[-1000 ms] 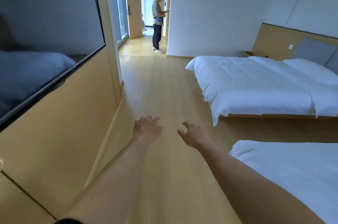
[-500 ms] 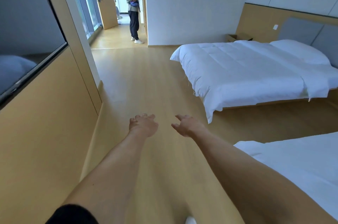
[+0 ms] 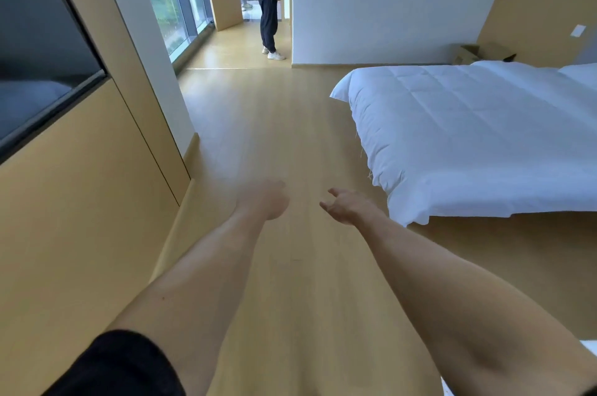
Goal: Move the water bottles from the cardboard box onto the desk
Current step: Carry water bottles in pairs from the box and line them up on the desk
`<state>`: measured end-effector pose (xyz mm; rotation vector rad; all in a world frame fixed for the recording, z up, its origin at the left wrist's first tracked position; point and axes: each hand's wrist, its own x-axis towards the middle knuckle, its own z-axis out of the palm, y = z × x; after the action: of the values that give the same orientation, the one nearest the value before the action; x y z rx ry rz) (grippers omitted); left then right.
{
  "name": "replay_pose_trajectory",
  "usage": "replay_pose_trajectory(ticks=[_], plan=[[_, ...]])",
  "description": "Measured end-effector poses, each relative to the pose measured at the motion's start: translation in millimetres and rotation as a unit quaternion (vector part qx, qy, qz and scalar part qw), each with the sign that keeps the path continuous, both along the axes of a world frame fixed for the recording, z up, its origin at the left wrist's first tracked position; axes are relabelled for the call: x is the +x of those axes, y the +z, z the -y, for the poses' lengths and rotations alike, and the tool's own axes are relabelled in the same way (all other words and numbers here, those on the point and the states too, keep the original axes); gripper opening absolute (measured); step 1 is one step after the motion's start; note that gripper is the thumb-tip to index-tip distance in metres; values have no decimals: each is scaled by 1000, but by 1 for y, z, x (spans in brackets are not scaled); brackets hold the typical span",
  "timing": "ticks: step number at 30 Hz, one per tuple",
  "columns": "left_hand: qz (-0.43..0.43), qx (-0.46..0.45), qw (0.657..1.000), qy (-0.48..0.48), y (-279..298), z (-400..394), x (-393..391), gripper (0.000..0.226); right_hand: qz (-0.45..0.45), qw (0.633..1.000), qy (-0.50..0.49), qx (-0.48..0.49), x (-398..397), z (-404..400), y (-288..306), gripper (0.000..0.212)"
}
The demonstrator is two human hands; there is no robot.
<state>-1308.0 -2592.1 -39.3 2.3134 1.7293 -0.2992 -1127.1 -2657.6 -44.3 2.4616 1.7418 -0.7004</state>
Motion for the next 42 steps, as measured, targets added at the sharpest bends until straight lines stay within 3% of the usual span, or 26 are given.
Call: replay_pose_trajectory(ticks=[10, 22, 33, 42], plan=[[-15, -23, 999, 18, -28, -156, 65, 52, -6, 1000, 24, -17, 56, -154, -24, 63], [20, -21, 999, -17, -39, -438, 125, 50, 40, 999, -13, -28, 113, -413, -20, 63], [10, -40, 998, -40, -49, -622, 180, 52, 15, 999, -20, -27, 166, -604, -30, 64], [-13, -38, 999, 8, -55, -811, 253, 53, -15, 999, 8, -44, 253, -803, -57, 66]])
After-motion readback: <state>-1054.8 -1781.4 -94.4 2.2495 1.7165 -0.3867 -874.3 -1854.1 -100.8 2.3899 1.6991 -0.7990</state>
